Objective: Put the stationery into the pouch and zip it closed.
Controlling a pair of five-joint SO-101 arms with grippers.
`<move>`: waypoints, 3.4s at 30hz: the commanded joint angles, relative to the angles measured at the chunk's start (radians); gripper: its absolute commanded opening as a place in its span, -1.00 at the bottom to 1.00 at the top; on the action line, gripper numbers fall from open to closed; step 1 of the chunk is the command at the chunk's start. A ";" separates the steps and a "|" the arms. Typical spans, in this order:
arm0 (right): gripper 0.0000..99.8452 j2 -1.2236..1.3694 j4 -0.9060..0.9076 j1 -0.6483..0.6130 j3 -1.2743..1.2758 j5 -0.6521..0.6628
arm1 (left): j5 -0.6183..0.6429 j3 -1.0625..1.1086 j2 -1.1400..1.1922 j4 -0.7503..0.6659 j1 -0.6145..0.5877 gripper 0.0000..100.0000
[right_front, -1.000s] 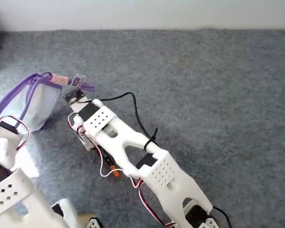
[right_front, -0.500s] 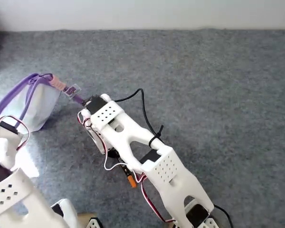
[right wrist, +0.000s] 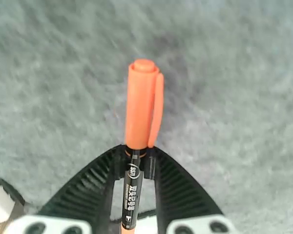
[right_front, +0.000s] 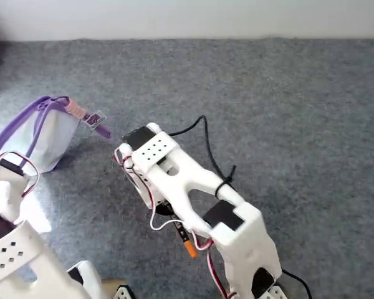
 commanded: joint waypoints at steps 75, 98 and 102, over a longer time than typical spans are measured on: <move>-0.74 -0.556 -1.288 -0.188 0.173 0.199 | 0.009 -0.007 0.008 -0.037 0.181 -0.98; -0.96 -0.739 -1.155 -0.082 0.176 0.100 | 0.009 -0.007 0.008 -0.037 0.181 -0.98; -0.93 -0.733 -1.138 -0.081 0.178 0.100 | 0.009 -0.007 0.008 -0.037 0.181 -0.98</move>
